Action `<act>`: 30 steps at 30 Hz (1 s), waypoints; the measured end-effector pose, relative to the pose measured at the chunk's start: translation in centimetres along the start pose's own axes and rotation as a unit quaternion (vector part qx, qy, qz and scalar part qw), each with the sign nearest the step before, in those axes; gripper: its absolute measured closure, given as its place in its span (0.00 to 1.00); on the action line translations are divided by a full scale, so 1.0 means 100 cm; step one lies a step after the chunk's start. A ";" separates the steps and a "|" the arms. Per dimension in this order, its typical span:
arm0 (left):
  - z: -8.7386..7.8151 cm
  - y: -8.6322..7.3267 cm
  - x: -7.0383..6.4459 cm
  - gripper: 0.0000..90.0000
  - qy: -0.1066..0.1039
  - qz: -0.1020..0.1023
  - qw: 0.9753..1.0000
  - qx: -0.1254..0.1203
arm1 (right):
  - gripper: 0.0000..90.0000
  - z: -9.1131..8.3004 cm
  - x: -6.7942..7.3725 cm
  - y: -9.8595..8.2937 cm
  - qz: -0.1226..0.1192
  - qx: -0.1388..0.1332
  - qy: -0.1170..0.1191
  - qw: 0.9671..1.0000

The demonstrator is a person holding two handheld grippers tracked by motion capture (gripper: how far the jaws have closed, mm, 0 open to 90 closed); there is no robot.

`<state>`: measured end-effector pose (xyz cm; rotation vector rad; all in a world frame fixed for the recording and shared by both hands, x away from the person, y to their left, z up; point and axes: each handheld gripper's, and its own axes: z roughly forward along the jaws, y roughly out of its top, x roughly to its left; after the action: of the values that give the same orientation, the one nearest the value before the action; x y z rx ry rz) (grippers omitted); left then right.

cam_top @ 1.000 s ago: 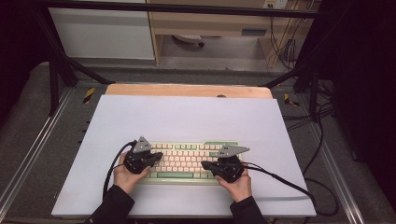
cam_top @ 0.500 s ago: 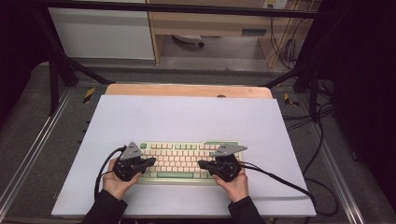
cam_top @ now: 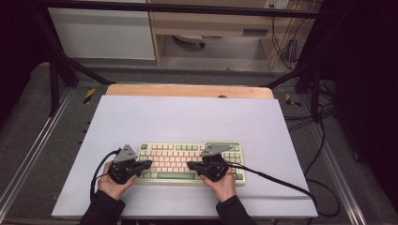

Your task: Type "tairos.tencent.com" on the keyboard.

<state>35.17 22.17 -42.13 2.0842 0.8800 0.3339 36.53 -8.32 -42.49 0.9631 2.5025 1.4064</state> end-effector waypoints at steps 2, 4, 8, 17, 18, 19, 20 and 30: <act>0.000 0.000 0.000 1.00 0.000 0.000 1.000 0.000 | 1.00 0.004 0.002 0.000 -0.001 0.003 0.000 1.000; -0.001 0.000 0.000 1.00 0.000 -0.001 1.000 -0.001 | 1.00 0.008 0.003 0.000 -0.003 0.006 0.002 1.000; -0.001 0.000 0.001 1.00 0.001 -0.001 1.000 -0.002 | 1.00 0.013 0.005 0.001 -0.002 0.005 0.005 1.000; 0.000 0.000 0.000 1.00 0.000 0.000 1.000 0.000 | 1.00 0.020 0.008 -0.002 -0.005 0.010 0.009 1.000; 0.000 0.000 0.000 1.00 0.000 0.001 1.000 0.000 | 1.00 0.021 0.008 -0.001 -0.006 0.010 0.010 1.000; 0.000 0.000 0.000 1.00 0.001 0.001 1.000 0.000 | 1.00 0.021 0.009 0.000 -0.007 0.010 0.010 1.000; 0.000 0.000 0.000 1.00 0.000 0.001 1.000 0.000 | 1.00 0.022 0.010 0.000 -0.008 0.011 0.011 1.000; 0.000 0.001 0.000 1.00 0.001 0.002 1.000 -0.001 | 1.00 0.028 0.010 -0.002 -0.011 0.022 0.011 1.000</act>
<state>35.20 22.14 -42.08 2.0846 0.8769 0.3372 36.73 -5.77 -44.06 0.9294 2.5625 1.3689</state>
